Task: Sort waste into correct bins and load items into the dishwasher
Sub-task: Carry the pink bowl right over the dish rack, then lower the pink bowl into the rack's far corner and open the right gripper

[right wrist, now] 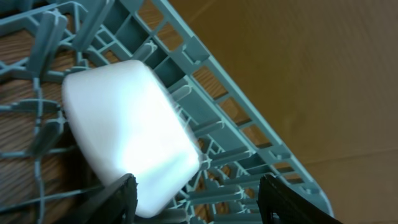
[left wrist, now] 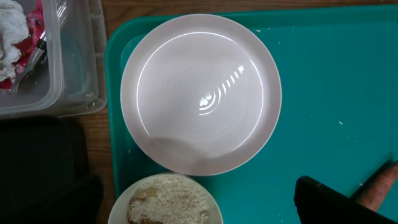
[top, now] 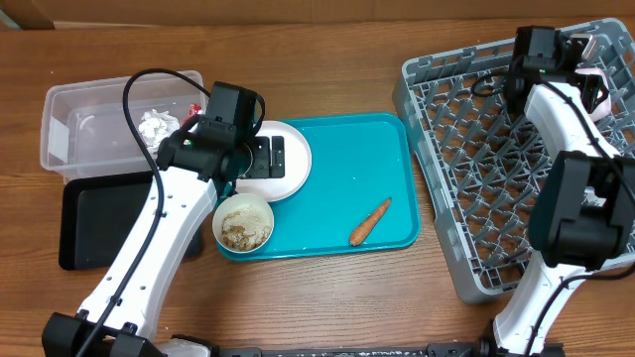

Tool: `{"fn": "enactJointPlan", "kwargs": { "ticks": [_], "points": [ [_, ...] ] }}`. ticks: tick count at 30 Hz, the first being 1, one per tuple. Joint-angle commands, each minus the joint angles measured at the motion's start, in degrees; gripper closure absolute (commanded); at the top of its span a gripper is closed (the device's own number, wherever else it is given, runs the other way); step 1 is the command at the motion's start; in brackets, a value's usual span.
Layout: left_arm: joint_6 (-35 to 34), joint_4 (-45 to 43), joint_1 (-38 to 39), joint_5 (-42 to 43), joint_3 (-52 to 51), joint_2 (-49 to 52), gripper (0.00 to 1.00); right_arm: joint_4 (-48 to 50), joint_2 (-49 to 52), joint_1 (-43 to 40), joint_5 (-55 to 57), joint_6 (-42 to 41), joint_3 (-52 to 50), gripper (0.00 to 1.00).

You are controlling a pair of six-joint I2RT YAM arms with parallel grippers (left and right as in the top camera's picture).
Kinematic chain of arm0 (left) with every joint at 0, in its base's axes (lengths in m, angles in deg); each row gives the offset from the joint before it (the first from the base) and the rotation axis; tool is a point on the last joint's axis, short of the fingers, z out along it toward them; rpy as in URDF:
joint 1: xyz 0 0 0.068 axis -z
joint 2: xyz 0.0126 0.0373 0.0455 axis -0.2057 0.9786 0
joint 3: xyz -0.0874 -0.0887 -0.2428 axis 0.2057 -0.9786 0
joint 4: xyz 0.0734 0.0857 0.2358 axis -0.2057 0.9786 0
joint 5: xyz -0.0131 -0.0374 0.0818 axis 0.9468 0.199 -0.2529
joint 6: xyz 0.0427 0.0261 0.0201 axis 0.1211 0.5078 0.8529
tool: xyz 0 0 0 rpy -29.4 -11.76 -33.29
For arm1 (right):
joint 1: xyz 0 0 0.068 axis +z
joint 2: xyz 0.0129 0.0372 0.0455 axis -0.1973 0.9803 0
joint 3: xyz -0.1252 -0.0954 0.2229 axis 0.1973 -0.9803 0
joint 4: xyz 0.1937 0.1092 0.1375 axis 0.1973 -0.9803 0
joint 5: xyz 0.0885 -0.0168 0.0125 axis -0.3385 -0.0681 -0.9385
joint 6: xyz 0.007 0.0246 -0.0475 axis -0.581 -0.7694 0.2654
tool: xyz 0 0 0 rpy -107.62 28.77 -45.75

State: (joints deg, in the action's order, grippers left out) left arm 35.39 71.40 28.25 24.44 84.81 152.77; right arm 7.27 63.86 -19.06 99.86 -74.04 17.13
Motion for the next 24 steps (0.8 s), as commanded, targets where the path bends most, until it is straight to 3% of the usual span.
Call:
{"fn": "enactJointPlan", "kwargs": {
  "ticks": [1, 7, 9, 12, 15, 17, 24],
  "points": [
    [0.2, -0.1, -0.3, -0.8, 0.7, -0.4, 0.00, -1.0, -8.4, -0.3, -6.9, -2.5, 0.0, 0.34],
    [0.2, -0.3, -0.3, -0.7, 0.6, -0.4, 0.00, -12.2, -17.3, -0.3, -24.9, -2.5, 0.0, 0.33],
    [0.2, -0.3, -0.3, -0.7, 0.6, -0.4, 0.00, -21.8, -19.9, -0.3, -37.6, -2.5, 0.0, 0.41],
    [0.2, -0.3, -0.2, -0.7, 0.6, -0.4, 0.00, -31.3, -20.3, -0.3, -45.7, -2.8, 0.0, 0.58],
    [0.2, -0.1, -0.2, -0.7, 0.6, -0.4, 0.00, -41.2, -20.1, -0.3, -47.4, -8.0, 0.0, 0.67],
    [0.2, 0.5, -0.2, -0.7, 0.6, -0.4, 0.00, -46.0, -20.1, -0.3, -47.4, -10.0, -0.3, 0.68],
    [0.2, 1.0, -0.2, -0.7, 0.6, -0.4, 0.00, -51.5, -20.1, -0.2, -54.8, -9.0, -4.3, 0.80]
  ]
}}
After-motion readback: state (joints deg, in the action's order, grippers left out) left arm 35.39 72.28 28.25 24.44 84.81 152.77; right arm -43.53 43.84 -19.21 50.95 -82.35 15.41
